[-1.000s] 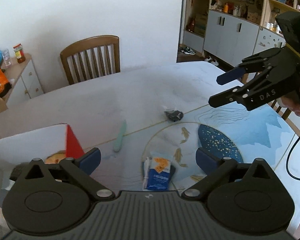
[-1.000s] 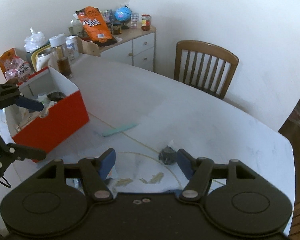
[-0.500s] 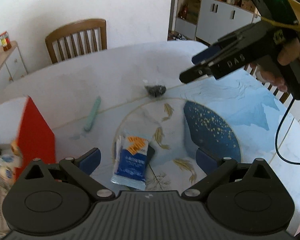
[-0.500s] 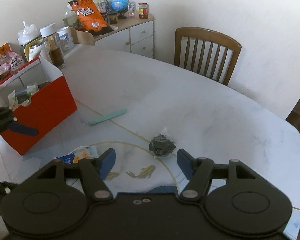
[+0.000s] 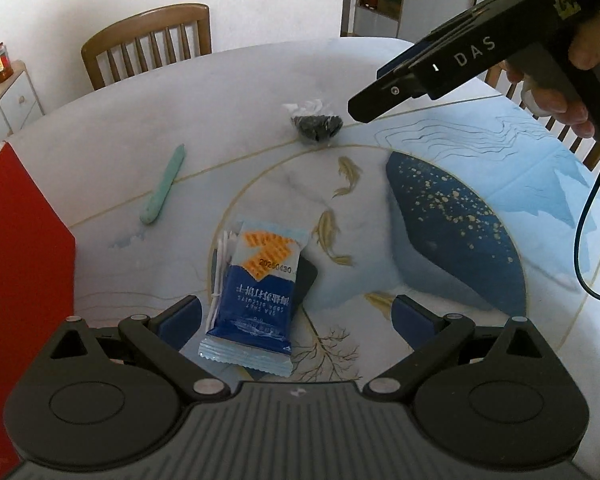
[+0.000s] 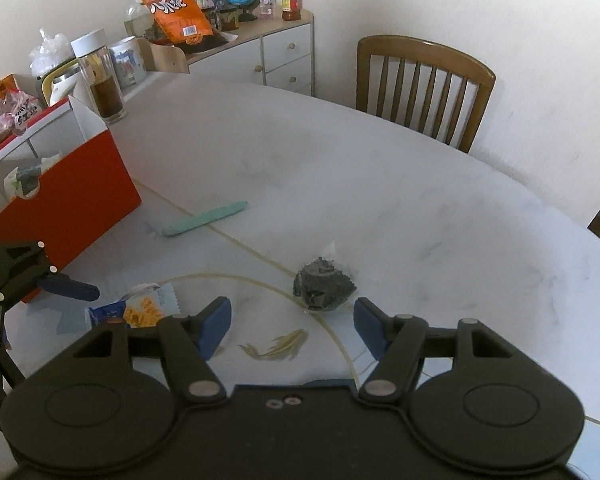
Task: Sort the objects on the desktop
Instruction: 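Lower the left gripper onto the blue packet while the right gripper approaches the dark bag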
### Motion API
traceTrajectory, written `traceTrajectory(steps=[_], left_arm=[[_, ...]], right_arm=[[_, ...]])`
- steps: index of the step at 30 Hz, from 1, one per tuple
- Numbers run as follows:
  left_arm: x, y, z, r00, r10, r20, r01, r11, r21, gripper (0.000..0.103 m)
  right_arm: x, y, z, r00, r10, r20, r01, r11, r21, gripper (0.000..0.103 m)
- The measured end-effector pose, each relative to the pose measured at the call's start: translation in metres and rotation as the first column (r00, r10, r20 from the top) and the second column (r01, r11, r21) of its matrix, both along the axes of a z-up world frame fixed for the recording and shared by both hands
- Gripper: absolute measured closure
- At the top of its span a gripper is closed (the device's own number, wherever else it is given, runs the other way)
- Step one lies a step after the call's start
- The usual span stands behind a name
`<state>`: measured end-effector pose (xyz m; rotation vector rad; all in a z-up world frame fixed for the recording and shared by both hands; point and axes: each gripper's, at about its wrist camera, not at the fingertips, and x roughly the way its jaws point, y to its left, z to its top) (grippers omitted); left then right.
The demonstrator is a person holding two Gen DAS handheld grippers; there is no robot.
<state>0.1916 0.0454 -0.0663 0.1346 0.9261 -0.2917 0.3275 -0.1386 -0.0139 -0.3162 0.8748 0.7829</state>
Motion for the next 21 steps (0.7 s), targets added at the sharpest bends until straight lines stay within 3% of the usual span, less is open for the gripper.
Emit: traceTrajectory(steps=[11,18,21], left_arm=[[0.004,-0.009,-0.008,0.999,-0.037,-0.019,0.036,0.999,-0.031,0.001],[0.009,-0.014,-0.010,0.999,-0.041,0.009,0.041,0.999,-0.020,0.003],[0.005,-0.020,-0.003,0.997,-0.053,0.059,0.053,0.999,-0.002,0.004]], right_arm=[[0.013,0.008,-0.012,1.000,0.015,-0.016,-0.015,1.000,-0.005,0.035],[0.024,0.015,-0.024,0.999,0.017,-0.027,-0.017,1.000,-0.012,0.035],[0.028,0.018,-0.030,0.999,0.014,-0.036,-0.014,1.000,-0.013,0.035]])
